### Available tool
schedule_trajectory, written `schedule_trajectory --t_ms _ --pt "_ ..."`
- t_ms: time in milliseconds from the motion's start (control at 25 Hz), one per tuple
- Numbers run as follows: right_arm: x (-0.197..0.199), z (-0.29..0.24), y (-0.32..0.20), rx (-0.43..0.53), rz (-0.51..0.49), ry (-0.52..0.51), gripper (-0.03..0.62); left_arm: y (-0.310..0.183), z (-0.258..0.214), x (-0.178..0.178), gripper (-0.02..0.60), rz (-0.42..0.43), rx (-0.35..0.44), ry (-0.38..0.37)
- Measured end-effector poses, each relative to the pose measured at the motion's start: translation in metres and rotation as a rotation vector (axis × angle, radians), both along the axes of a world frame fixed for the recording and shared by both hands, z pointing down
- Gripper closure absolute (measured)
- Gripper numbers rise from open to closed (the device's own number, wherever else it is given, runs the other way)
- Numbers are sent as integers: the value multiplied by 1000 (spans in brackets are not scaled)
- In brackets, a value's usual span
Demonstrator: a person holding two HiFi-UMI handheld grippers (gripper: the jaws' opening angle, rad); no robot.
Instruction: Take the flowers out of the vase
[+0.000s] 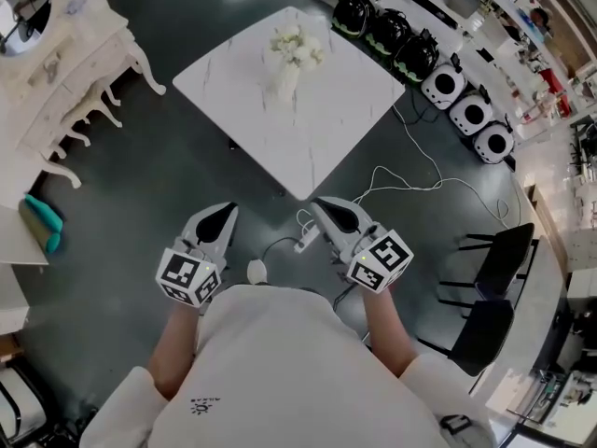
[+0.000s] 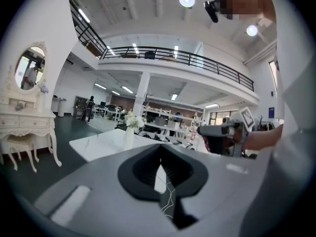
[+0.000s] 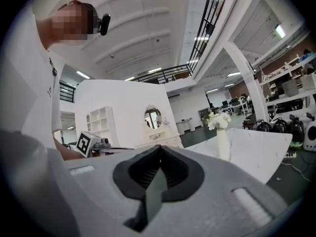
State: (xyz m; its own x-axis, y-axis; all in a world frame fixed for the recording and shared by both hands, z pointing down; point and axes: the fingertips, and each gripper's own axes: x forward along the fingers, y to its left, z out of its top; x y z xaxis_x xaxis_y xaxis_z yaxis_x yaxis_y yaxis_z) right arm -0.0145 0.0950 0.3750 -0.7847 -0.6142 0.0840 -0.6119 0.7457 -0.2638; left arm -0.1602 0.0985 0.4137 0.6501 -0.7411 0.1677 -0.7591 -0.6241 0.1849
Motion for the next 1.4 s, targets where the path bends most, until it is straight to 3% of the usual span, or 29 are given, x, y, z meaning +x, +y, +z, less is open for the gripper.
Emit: schedule_trajectory --t_ms 520,1040,1400 --pt "-23 15 -42 -37 13 4 594 -41 12 -16 592 24 -20 7" --pt "0 7 -107 -10 -38 -18 594 -96 8 13 592 -29 -8 -1" --pt "40 19 -149 -24 -38 -5 594 -140 12 52 592 -23 -7 -8"
